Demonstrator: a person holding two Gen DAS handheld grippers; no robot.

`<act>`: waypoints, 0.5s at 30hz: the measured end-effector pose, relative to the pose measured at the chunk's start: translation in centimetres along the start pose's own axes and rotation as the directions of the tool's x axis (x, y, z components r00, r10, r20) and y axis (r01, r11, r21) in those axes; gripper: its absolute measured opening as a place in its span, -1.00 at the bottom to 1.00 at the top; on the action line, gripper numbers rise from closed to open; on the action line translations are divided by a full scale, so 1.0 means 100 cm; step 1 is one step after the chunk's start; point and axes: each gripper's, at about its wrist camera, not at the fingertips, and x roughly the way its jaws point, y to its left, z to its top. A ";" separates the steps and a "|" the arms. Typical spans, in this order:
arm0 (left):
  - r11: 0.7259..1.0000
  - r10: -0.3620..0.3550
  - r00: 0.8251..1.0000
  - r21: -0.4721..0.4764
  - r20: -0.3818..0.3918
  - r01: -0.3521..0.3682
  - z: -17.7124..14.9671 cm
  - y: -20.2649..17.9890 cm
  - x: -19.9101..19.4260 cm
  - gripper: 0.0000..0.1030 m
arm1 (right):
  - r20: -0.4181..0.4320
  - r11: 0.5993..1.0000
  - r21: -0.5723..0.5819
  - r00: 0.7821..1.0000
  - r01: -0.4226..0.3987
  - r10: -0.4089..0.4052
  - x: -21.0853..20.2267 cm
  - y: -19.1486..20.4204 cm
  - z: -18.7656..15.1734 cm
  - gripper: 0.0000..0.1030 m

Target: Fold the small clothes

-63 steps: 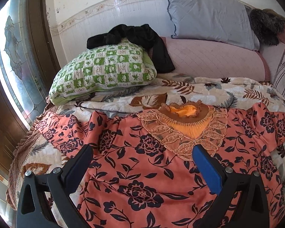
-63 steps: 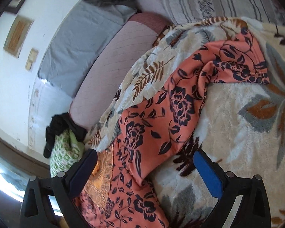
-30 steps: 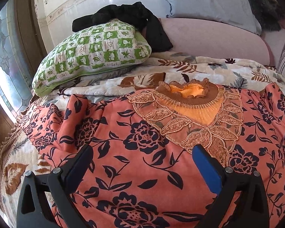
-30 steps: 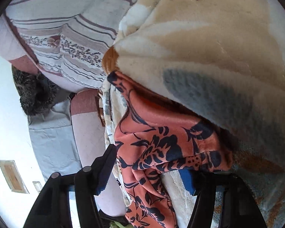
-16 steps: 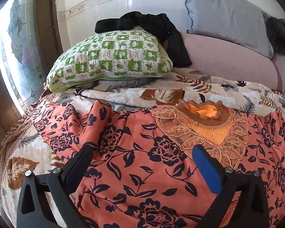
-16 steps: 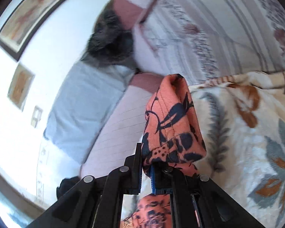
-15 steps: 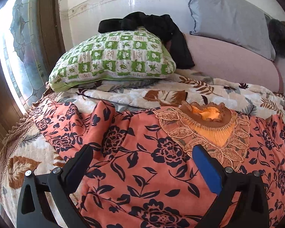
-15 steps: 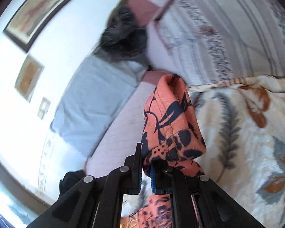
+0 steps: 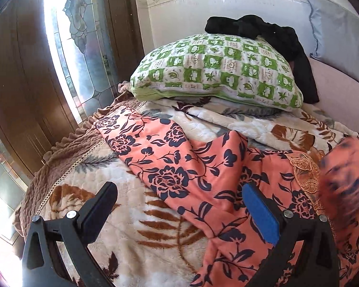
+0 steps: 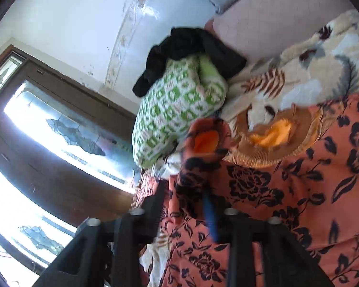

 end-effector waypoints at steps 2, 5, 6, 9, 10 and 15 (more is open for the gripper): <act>1.000 -0.012 1.000 -0.006 -0.009 0.012 -0.001 0.003 0.001 1.00 | 0.035 0.997 0.048 0.997 -0.067 0.065 -0.012 -0.014 -0.005 0.82; 0.997 -0.074 0.997 -0.006 -0.022 0.074 -0.001 -0.005 -0.001 1.00 | 0.079 0.999 0.009 0.996 -0.034 0.033 -0.029 -0.010 0.002 0.82; 0.993 -0.120 0.992 0.000 -0.034 0.120 -0.002 -0.011 -0.001 1.00 | 0.091 1.000 0.009 0.996 -0.004 0.003 -0.038 -0.014 0.001 0.79; 0.971 -0.236 0.968 0.025 -0.088 0.239 -0.006 -0.032 0.001 1.00 | 0.114 0.991 0.009 0.985 0.131 -0.132 -0.061 -0.018 0.006 0.53; 0.963 -0.261 0.960 0.034 -0.101 0.266 -0.008 -0.038 0.002 1.00 | 0.119 0.985 0.011 0.977 0.175 -0.175 -0.069 -0.020 0.005 0.38; 0.958 -0.270 0.951 0.061 -0.151 0.281 -0.014 -0.054 0.014 1.00 | 0.176 0.944 0.061 0.927 0.326 -0.331 -0.121 -0.050 0.001 -0.15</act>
